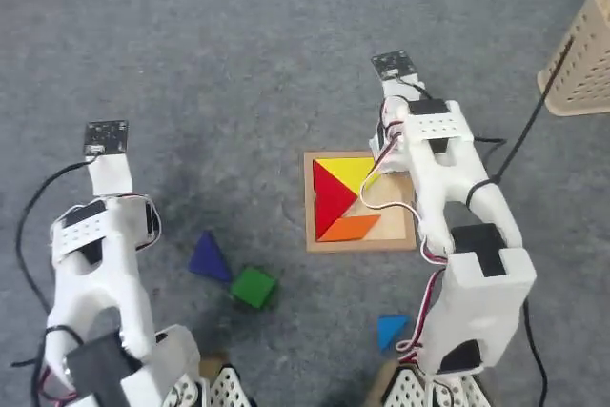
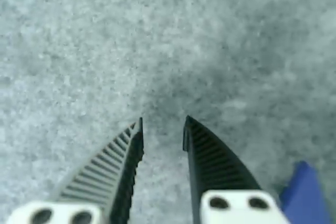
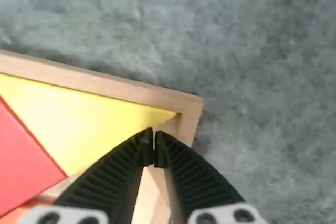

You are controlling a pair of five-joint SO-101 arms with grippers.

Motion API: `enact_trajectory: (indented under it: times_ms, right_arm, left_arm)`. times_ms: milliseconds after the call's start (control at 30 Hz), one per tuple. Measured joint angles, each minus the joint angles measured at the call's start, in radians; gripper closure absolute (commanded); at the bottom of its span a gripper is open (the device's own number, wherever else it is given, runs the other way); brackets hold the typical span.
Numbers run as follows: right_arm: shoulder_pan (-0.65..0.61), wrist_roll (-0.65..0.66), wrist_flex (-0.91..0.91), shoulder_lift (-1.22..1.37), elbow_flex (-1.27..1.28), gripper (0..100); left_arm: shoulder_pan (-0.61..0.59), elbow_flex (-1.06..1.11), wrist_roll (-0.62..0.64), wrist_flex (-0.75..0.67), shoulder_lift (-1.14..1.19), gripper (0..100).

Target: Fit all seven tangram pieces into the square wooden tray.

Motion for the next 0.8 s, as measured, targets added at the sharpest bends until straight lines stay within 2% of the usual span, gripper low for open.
enact_trajectory:
  times_ms: [433, 633, 800]
  right_arm:
    - [-0.052, 0.000, 0.000, -0.023, 0.048, 98.9]
    - [-0.092, -0.048, 0.000, -0.221, 0.117, 98.9]
    - [0.009, -0.083, 0.000, -0.385, 0.193, 98.9]
  left_arm:
    - [0.000, 0.005, 0.000, -0.002, 0.000, 88]
    - [0.002, 0.006, 0.000, -0.002, 0.000, 88]
    - [0.000, 0.006, 0.000, -0.002, 0.000, 88]
